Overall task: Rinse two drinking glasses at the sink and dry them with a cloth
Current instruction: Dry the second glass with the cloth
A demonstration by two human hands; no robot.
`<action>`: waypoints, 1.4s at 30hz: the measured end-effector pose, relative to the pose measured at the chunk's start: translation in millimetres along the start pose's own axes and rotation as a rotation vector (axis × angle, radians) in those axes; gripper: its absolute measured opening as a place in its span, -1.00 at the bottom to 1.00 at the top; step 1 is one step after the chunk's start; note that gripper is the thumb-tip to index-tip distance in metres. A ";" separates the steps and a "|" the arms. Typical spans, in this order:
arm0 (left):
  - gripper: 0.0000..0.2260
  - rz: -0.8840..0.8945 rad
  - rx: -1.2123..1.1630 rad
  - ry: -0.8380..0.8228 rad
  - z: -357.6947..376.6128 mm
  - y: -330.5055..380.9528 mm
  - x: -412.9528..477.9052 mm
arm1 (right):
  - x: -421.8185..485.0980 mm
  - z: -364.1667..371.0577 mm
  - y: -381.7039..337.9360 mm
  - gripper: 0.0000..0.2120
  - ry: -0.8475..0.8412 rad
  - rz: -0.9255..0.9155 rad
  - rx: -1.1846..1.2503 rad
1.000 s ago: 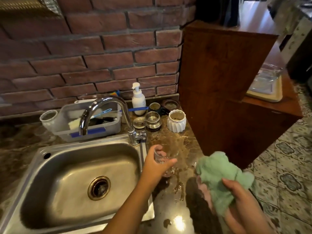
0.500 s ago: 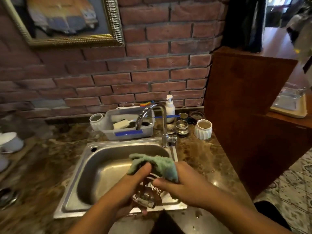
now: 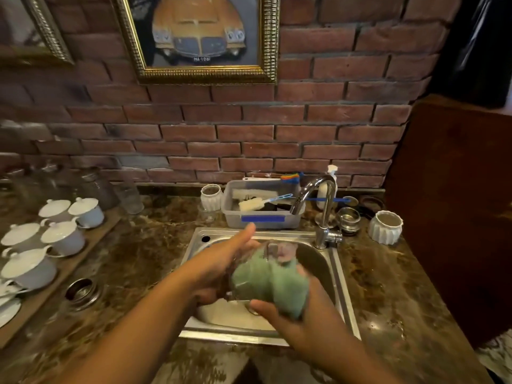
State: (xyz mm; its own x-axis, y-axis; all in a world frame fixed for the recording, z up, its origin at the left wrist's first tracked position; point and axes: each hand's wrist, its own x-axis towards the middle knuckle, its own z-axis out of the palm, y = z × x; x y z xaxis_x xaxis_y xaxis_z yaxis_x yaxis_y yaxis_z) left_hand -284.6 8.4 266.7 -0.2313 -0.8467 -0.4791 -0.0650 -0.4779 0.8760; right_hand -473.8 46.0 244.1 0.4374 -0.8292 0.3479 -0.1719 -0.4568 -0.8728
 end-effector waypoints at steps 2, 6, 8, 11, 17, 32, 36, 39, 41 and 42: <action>-0.45 -0.002 -0.200 0.066 -3.9 -8.4 -11.6 | 2.6 12.5 3.1 -0.45 -0.047 -0.281 -0.307; -0.66 -0.028 -0.393 0.210 11.2 -34.8 -33.4 | -3.8 24.4 9.8 -0.39 -0.070 -0.488 -0.691; -0.76 0.047 -0.423 0.315 24.2 -45.6 -33.3 | -16.1 31.2 8.0 -0.61 -0.008 -0.422 -0.543; -0.73 0.512 -0.057 0.615 41.2 -52.9 -31.2 | -22.4 41.2 -16.5 -0.68 0.224 0.077 0.254; -0.74 1.090 0.639 0.549 30.7 -58.5 -27.0 | -22.0 30.2 -3.3 -0.68 0.197 0.426 0.883; -0.76 1.220 0.623 0.699 58.9 -60.5 -21.2 | -17.3 9.6 2.8 -0.50 0.175 0.657 1.008; -0.78 0.985 0.380 0.655 68.8 -58.4 -28.5 | -20.7 5.8 0.9 -0.74 0.175 0.442 0.794; -0.83 0.291 -0.416 0.469 79.3 -46.5 -30.5 | -22.5 -6.8 -4.0 -0.80 0.043 0.075 0.099; -0.82 -0.013 -0.715 0.269 76.0 -40.1 -31.8 | -23.6 -14.1 -0.5 -0.78 -0.069 -0.214 -0.419; -0.82 -0.024 -0.738 0.261 75.7 -40.4 -31.1 | -25.3 -14.5 1.0 -0.76 -0.086 -0.279 -0.496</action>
State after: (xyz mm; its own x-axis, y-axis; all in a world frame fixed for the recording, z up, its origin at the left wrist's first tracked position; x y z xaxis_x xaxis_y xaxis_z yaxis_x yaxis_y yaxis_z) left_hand -348.3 71.8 250.5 0.0036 -0.8181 -0.5750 0.6162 -0.4511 0.6456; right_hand -497.8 61.9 239.3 0.5922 -0.6361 0.4947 -0.4239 -0.7680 -0.4801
